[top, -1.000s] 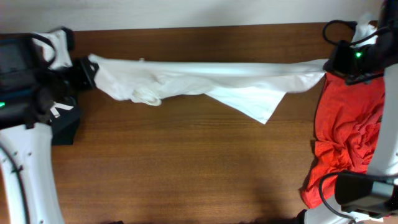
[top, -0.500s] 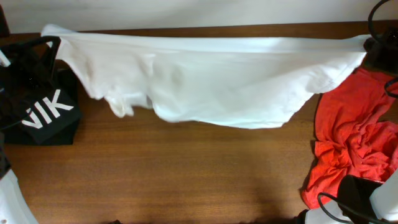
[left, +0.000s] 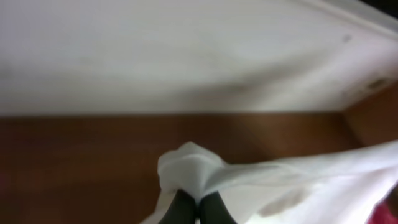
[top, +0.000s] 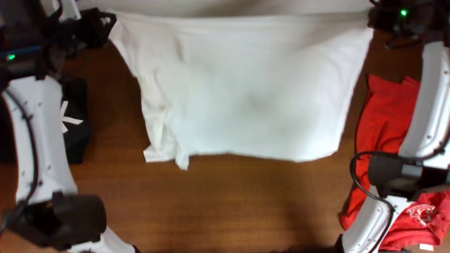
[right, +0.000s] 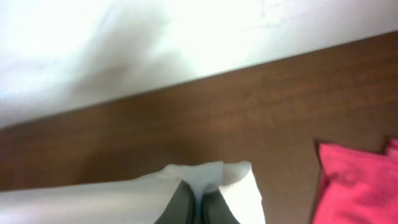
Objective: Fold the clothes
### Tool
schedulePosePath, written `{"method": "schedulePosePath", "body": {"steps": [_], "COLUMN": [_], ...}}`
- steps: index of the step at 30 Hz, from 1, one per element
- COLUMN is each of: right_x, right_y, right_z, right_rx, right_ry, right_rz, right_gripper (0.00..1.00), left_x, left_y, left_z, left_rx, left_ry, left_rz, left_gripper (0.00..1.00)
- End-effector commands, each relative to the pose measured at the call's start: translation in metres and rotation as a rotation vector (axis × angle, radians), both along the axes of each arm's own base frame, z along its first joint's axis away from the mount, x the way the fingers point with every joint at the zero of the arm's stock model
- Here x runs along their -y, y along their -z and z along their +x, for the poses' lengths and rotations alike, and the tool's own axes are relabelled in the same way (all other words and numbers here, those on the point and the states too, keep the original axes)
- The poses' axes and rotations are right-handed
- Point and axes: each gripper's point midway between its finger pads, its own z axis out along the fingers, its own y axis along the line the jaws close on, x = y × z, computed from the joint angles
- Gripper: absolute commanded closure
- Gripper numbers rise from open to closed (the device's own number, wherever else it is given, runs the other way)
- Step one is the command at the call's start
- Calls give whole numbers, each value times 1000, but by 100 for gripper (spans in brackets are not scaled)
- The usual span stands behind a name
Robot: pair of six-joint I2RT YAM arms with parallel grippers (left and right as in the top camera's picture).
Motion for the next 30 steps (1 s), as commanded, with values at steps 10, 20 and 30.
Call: {"method": "schedulePosePath", "body": {"steps": [10,20,30], "right_x": [17,42,69], "right_y": [-72,108,220], "right_z": [-47,-106,-158], "right_rx": [129,-628,-1005], "right_ry": [82,90,173], "right_rz": [-95,-233,-318], "right_gripper": [96,96,96], "left_x": [-27,67,120], "left_y": [-147,105,279], "left_z": [-35,-115,-218], "left_rx": [278,-710,-1285], "left_ry": [-69,218,416], "left_rz": [-45,111,166], "left_gripper": [100,100,100]}}
